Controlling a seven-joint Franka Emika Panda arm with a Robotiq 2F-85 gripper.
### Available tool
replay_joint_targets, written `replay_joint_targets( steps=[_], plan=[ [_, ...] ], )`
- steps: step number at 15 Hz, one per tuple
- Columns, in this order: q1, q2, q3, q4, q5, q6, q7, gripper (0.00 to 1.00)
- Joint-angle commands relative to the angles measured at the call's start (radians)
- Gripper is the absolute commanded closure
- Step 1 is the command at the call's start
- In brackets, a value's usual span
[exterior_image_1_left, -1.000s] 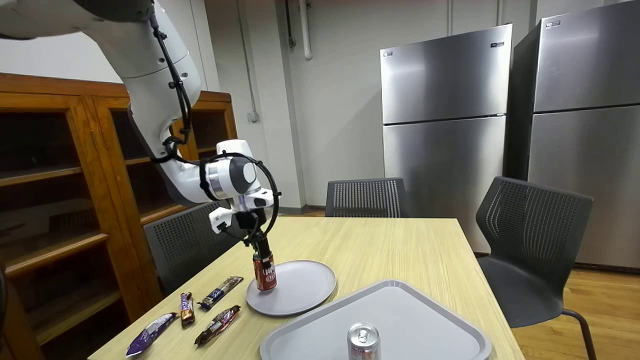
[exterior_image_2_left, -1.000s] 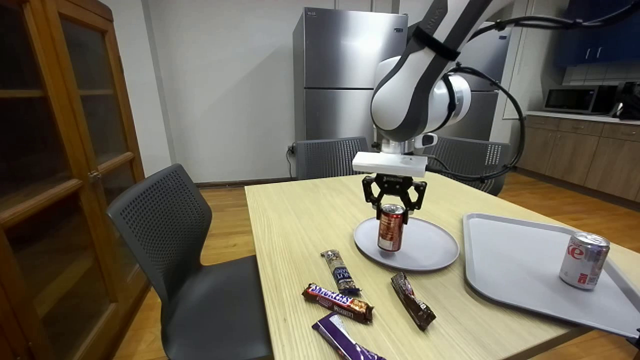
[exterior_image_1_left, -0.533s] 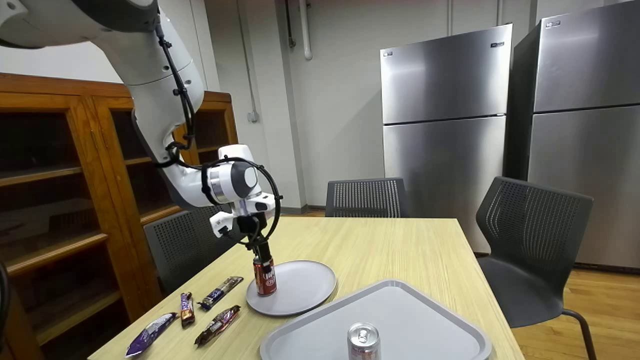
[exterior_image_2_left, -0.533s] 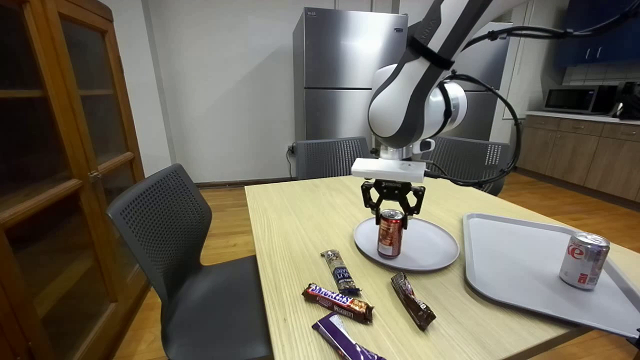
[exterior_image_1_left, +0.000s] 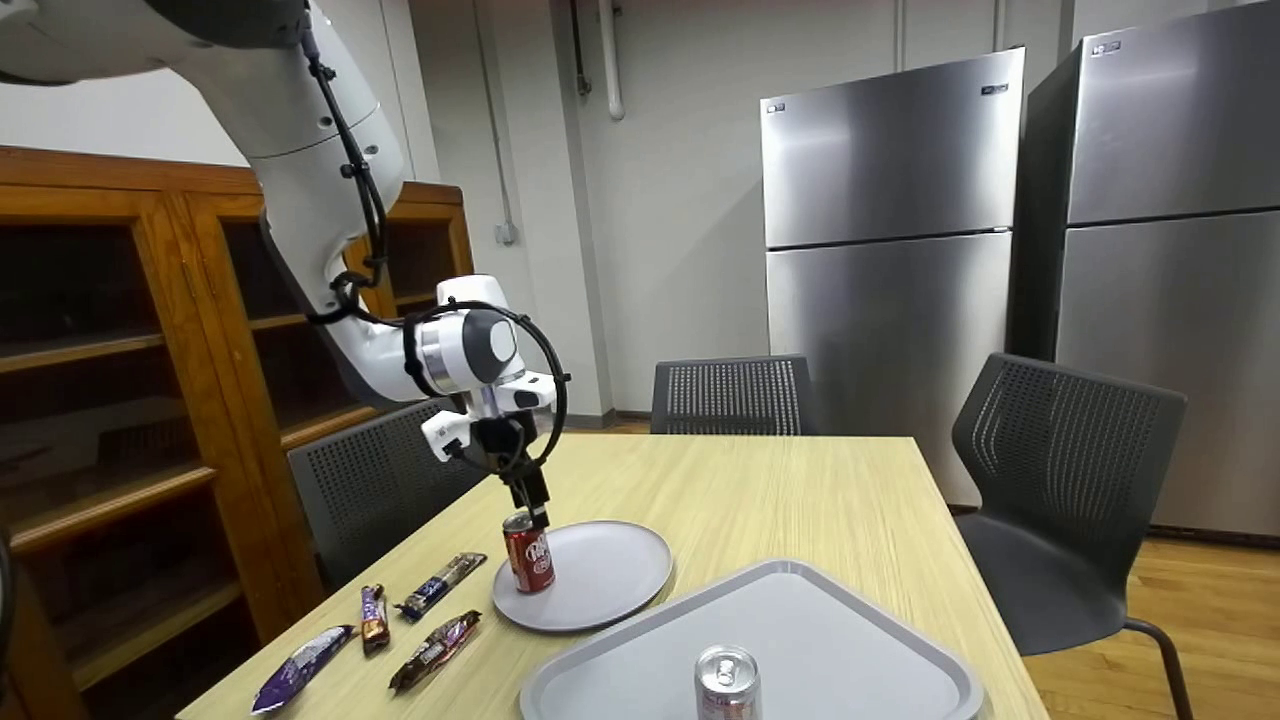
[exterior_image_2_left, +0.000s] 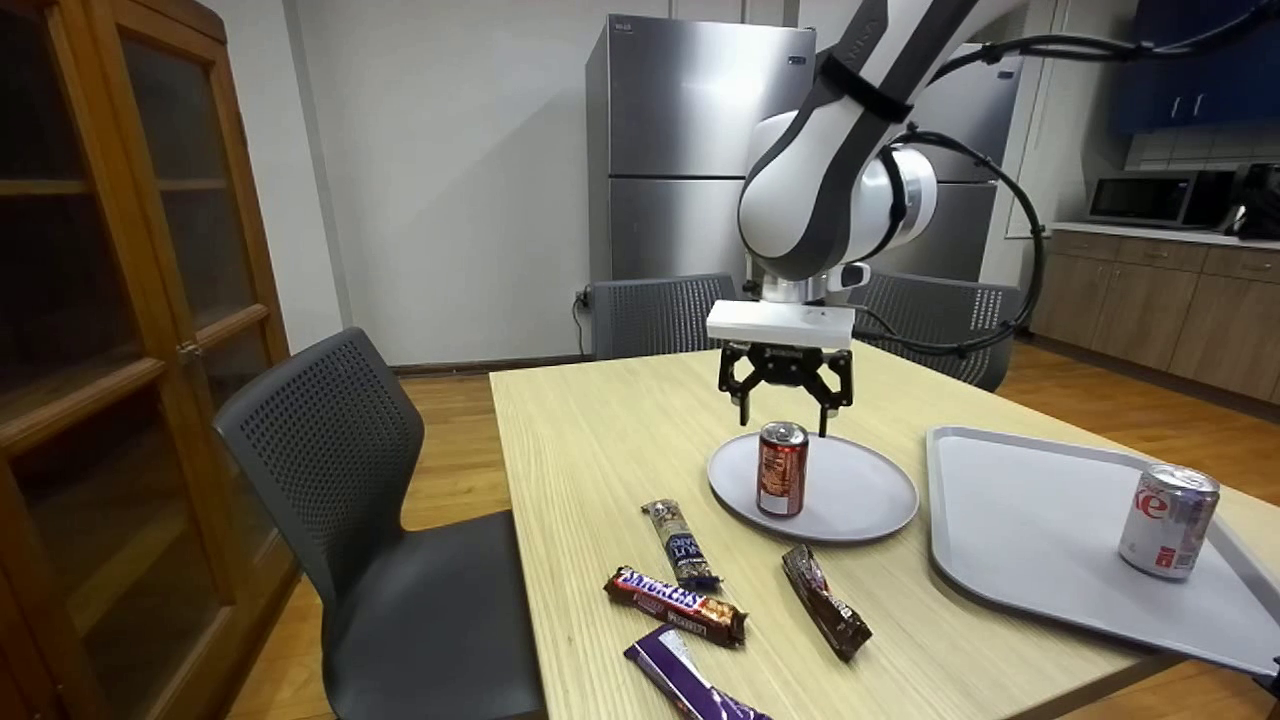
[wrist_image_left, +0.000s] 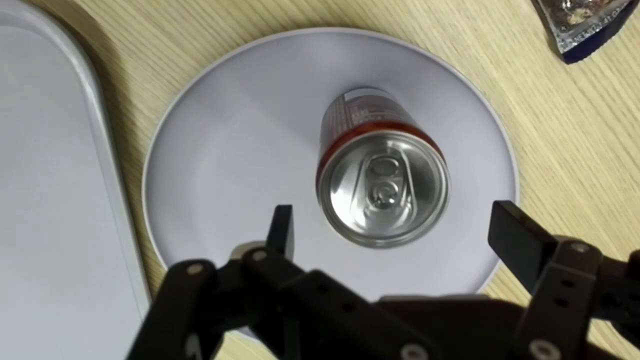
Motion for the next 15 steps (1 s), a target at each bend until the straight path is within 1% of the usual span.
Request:
replay_joint_targets(
  steps=[1,4,5,7,10,15],
  plan=[
    [-0.003,-0.085,0.002,-0.034,0.049,-0.027,-0.074,0.0],
    [-0.01,-0.133,0.006,-0.056,0.075,-0.021,-0.112,0.0],
    [-0.016,-0.152,0.013,-0.062,0.089,-0.038,-0.138,0.0],
    [-0.01,-0.19,0.0,-0.083,0.075,-0.063,-0.16,0.0],
    [-0.021,-0.251,-0.006,-0.12,0.058,-0.105,-0.208,0.0],
    [-0.04,-0.345,-0.03,-0.193,0.007,-0.125,-0.24,0.0]
  ],
)
